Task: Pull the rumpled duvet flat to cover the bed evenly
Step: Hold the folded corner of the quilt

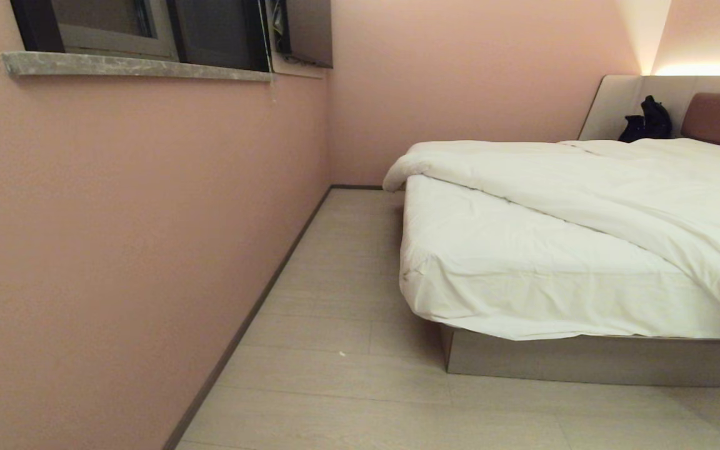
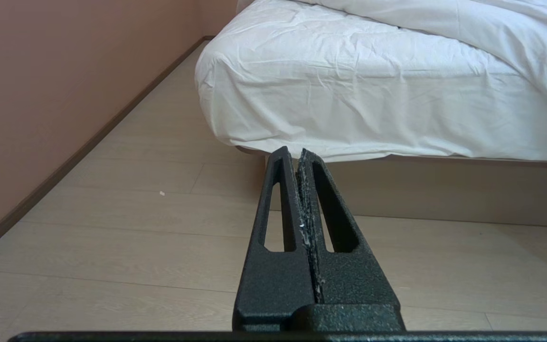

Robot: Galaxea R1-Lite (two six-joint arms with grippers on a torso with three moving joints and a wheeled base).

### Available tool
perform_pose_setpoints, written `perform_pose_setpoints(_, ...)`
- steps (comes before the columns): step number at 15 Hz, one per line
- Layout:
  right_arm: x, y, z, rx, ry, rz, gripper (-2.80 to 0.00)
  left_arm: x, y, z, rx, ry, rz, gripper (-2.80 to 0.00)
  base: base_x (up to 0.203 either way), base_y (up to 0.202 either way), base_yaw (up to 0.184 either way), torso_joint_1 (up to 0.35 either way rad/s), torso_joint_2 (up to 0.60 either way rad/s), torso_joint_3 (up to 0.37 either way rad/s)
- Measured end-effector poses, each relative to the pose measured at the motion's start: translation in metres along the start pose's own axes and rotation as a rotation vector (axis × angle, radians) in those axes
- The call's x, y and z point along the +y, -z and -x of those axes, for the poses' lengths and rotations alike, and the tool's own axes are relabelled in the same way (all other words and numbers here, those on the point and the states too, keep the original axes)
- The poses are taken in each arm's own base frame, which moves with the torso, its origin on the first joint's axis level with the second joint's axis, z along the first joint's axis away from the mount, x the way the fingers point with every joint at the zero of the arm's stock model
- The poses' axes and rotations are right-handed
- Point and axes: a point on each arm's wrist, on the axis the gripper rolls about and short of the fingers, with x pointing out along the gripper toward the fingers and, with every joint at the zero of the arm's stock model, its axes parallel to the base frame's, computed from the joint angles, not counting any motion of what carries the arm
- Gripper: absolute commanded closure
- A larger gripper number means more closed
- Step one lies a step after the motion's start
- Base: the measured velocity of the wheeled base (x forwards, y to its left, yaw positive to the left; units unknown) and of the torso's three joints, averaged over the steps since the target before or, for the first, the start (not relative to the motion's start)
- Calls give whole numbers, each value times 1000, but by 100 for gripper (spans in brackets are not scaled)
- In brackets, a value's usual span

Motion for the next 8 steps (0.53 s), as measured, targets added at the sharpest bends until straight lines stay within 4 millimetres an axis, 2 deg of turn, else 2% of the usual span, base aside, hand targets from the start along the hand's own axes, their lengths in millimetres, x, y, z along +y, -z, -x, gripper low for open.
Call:
perform_pose_setpoints(6, 0, 0, 0, 0, 0, -1, 0, 0, 0, 0, -2, 0, -1, 0, 0, 0, 0, 0, 0, 0)
perform_pose_setpoints(8, 0, 0, 0, 0, 0, 0, 0, 0, 0, 0, -3, 1, -1, 0, 110, 0, -2, 1, -5, 5)
